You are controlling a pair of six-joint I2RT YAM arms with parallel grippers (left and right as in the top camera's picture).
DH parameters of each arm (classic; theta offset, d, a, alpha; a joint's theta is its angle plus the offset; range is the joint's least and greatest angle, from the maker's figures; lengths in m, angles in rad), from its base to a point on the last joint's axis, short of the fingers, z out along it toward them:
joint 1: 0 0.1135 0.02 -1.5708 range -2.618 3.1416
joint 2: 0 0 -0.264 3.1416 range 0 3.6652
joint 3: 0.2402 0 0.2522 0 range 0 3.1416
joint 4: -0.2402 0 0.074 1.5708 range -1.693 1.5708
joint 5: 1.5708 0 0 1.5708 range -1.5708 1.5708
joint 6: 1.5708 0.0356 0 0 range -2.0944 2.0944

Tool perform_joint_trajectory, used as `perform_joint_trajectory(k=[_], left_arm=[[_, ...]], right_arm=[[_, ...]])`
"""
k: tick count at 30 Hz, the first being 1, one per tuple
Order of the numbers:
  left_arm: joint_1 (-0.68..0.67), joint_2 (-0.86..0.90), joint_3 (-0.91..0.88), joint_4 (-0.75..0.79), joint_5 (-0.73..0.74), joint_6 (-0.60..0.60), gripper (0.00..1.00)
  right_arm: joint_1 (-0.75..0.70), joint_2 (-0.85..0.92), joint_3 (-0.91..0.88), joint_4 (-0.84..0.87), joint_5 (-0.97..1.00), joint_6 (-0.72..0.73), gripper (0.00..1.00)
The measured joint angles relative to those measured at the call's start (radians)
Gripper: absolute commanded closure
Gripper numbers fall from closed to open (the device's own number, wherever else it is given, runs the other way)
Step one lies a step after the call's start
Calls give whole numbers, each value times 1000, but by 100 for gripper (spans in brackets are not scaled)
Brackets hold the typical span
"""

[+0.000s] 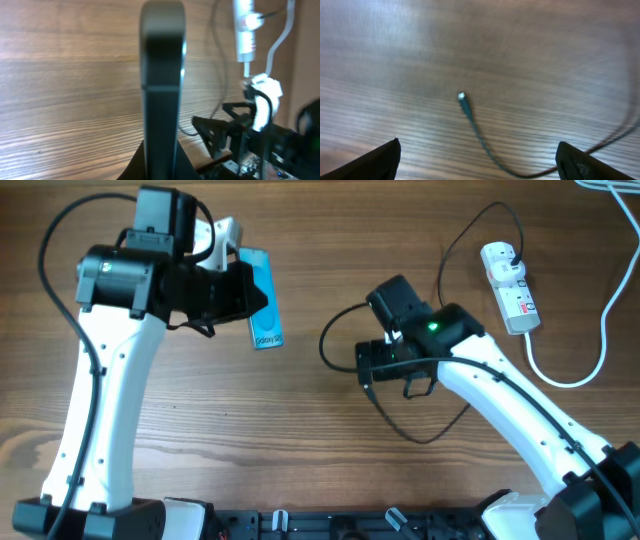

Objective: Plug charger to phone and switch on socket
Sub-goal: 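Release the phone from the right gripper and move it toward the cable plug, then grasp the black USB-C plug on the table with the right gripper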

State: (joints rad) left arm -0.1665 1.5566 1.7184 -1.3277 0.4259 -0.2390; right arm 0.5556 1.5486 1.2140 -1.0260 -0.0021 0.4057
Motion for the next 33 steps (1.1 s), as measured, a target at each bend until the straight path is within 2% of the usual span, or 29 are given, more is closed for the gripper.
perform_joint_trajectory(k=[8,12,21,24,26,28,30,31,33], left_arm=[[117,9,-200,154,-51,-97,96],[166,13,-220,159,-63,-132,96],[175,13,-220,148,-97,-145,96],[175,13,-220,146,-100,-147,96],[175,12,-220,146,-101,-149,96],[175,13,-220,146,-101,-149,96],[175,13,-220,146,-102,-149,96],[175,12,-220,146,-104,-149,96],[175,13,-220,146,-104,-149,96]], right_arm=[[3,14,-69,11,-58,-17,1],[26,82,-79,15,-63,-51,1],[75,228,-82,44,-15,-163,2],[84,251,-82,67,-7,-223,12],[85,268,-82,99,0,-245,14],[85,284,-82,107,9,-254,24],[85,299,-82,105,22,-254,28],[85,305,-82,104,27,-257,33],[85,320,-82,103,38,-257,49]])
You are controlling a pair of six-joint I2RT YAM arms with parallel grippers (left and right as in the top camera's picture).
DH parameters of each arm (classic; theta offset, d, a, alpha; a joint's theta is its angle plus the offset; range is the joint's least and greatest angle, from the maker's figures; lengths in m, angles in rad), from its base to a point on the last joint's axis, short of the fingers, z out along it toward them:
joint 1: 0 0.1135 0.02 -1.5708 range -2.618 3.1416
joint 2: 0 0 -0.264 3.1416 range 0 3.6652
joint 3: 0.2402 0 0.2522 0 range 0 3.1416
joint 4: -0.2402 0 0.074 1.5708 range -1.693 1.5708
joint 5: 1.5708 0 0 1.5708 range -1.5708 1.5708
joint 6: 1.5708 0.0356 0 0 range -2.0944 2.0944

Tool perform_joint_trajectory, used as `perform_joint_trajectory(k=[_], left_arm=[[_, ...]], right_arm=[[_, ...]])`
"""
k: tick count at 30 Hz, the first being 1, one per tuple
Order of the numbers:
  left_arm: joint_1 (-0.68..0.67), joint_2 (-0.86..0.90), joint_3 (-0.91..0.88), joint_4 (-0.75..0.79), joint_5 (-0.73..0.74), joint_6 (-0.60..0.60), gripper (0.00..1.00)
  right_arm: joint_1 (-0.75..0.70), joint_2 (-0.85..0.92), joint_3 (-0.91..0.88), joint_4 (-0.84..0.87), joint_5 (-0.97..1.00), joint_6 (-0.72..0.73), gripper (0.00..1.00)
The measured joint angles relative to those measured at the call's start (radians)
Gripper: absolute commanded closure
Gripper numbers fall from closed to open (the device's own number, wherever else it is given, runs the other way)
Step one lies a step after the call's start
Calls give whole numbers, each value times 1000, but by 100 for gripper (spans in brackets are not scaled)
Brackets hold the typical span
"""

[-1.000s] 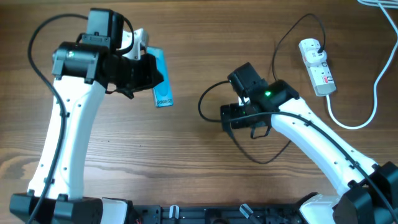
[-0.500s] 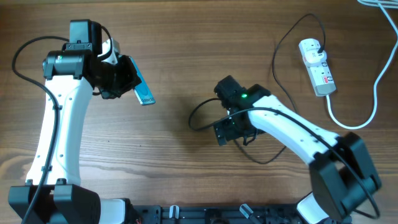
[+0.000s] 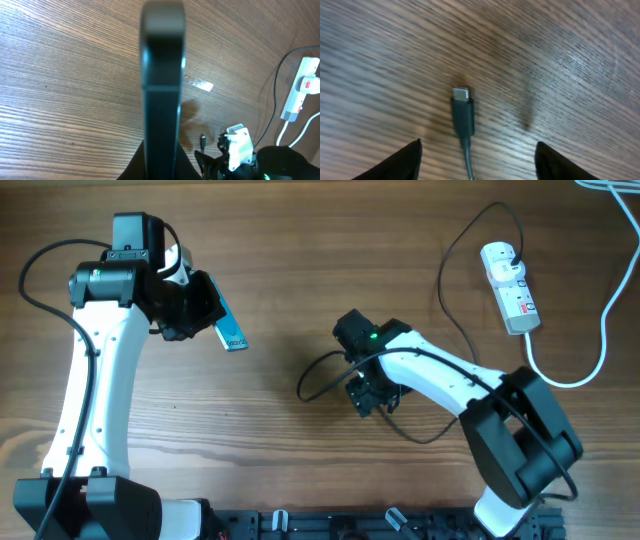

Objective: Plug charger to phone and switch on socket
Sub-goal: 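Grasp the black USB-C plug on the table with the right gripper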

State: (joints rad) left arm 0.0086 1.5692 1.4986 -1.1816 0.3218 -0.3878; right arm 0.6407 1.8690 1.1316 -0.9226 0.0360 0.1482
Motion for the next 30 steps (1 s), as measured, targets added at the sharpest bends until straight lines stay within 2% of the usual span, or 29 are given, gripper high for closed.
perform_joint_trajectory(k=[1,3,10,12,20,24,28,30], left_arm=[[0,0,0,0,0,0,96],[0,0,0,0,-1,0,96],[0,0,0,0,-3,0,96],[0,0,0,0,-3,0,96],[0,0,0,0,-3,0,96],[0,0,0,0,-3,0,96],[0,0,0,0,-3,0,96],[0,0,0,0,-3,0,96]], right_arm=[[0,8,0,0,3,-1,54],[0,19,-1,-1,8,-3,60],[0,20,-1,7,10,-8,61],[0,20,-1,18,10,-8,67],[0,20,-1,39,-3,-11,79],[0,20,-1,39,-6,-11,79],[0,20,-1,30,-5,-6,75],[0,20,-1,16,-5,-3,77]])
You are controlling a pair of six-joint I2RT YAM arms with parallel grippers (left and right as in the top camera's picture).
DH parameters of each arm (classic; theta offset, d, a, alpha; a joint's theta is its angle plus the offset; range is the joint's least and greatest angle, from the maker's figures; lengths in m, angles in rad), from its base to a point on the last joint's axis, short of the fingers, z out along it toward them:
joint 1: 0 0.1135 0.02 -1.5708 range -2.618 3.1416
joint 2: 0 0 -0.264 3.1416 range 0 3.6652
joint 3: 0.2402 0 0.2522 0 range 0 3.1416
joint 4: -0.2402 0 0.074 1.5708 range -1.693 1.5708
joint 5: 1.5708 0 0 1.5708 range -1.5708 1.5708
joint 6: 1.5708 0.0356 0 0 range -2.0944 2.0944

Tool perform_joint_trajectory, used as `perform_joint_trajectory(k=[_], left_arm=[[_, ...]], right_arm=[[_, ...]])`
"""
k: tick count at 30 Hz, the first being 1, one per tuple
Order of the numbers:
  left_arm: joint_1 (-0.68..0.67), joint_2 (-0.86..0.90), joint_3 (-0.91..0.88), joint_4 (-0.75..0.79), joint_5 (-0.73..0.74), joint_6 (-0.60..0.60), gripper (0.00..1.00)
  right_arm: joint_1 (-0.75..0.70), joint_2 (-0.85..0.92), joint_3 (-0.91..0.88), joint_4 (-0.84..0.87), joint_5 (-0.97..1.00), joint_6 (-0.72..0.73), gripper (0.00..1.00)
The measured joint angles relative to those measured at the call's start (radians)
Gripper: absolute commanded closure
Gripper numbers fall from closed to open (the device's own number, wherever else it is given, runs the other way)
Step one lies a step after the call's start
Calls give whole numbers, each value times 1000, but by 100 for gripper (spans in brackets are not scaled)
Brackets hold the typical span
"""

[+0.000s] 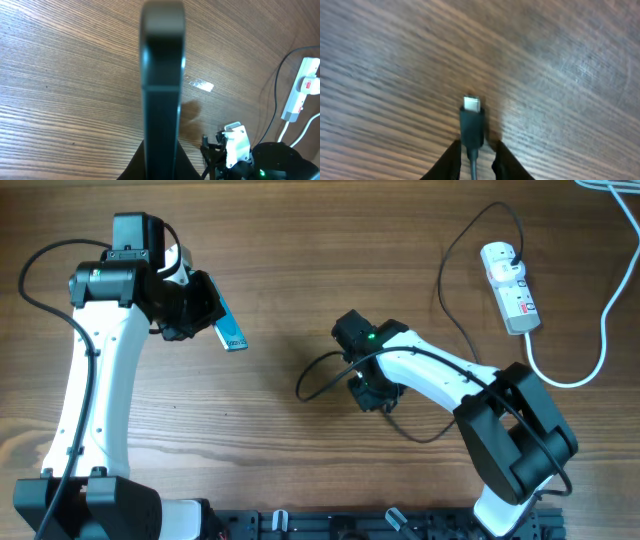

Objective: Plug charger to phone and switch on socket
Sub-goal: 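Grasp the black USB-C plug on the table with the right gripper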

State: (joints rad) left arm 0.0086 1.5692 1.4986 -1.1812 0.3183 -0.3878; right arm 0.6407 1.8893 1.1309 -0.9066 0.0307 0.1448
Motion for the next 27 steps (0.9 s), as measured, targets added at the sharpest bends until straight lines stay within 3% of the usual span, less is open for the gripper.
perform_joint_trajectory(k=[9,21,27], left_arm=[[0,0,0,0,0,0,96],[0,0,0,0,0,0,96],[0,0,0,0,0,0,96]], right_arm=[[0,1,0,6,0,8,86],[0,1,0,19,0,8,86],[0,1,0,31,-1,8,96]])
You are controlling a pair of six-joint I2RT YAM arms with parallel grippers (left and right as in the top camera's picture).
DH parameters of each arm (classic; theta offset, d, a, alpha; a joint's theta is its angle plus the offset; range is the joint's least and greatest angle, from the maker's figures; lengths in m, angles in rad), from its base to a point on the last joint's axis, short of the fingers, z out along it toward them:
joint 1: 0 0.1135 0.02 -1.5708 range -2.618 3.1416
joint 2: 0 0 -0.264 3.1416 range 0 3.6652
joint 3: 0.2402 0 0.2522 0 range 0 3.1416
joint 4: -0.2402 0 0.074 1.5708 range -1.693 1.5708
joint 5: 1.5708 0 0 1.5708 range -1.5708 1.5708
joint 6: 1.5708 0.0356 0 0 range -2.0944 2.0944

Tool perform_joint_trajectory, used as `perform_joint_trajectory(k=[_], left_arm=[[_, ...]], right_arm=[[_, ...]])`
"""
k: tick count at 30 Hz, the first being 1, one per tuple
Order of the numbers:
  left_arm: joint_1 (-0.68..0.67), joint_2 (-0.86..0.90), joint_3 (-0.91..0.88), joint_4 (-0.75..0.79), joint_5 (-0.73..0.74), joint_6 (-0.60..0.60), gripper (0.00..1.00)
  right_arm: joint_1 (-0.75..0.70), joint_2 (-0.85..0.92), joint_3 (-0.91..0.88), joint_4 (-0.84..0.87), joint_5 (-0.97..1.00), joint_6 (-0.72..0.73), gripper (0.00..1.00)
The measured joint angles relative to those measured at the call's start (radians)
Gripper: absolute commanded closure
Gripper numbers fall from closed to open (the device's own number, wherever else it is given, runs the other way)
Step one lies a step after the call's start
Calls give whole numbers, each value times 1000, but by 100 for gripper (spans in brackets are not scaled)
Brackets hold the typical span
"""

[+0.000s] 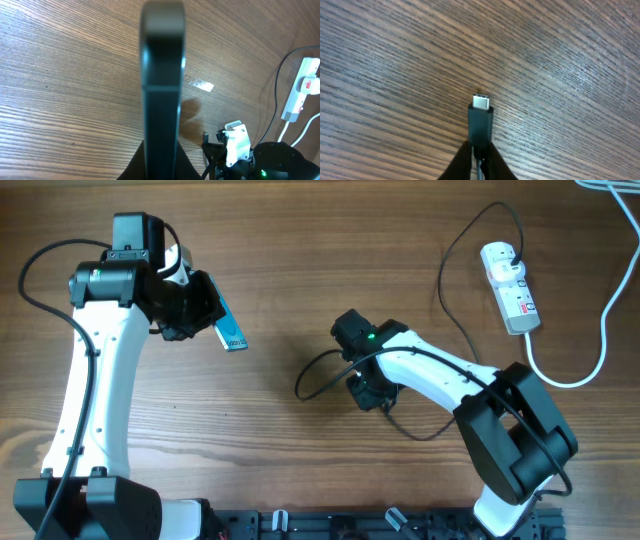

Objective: Plug charger to phone and switch on socket
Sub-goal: 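Grasp the black USB-C plug on the table with the right gripper, then lift the plug and bring it to the phone's bottom port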

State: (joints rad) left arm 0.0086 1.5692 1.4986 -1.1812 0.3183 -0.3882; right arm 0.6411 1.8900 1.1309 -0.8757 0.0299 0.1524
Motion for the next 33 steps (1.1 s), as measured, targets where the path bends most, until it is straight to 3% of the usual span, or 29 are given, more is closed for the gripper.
perform_joint_trajectory(k=[10,16,21,33], left_arm=[[0,0,0,12,6,0,96],[0,0,0,85,96,-5,96],[0,0,0,185,243,-10,96],[-2,1,-4,526,709,-15,96]], right_arm=[[0,0,2,0,-10,4,96],[-1,3,33,3,-41,13,96],[-1,-29,100,3,-109,19,96],[-1,-436,135,32,-352,26,96]])
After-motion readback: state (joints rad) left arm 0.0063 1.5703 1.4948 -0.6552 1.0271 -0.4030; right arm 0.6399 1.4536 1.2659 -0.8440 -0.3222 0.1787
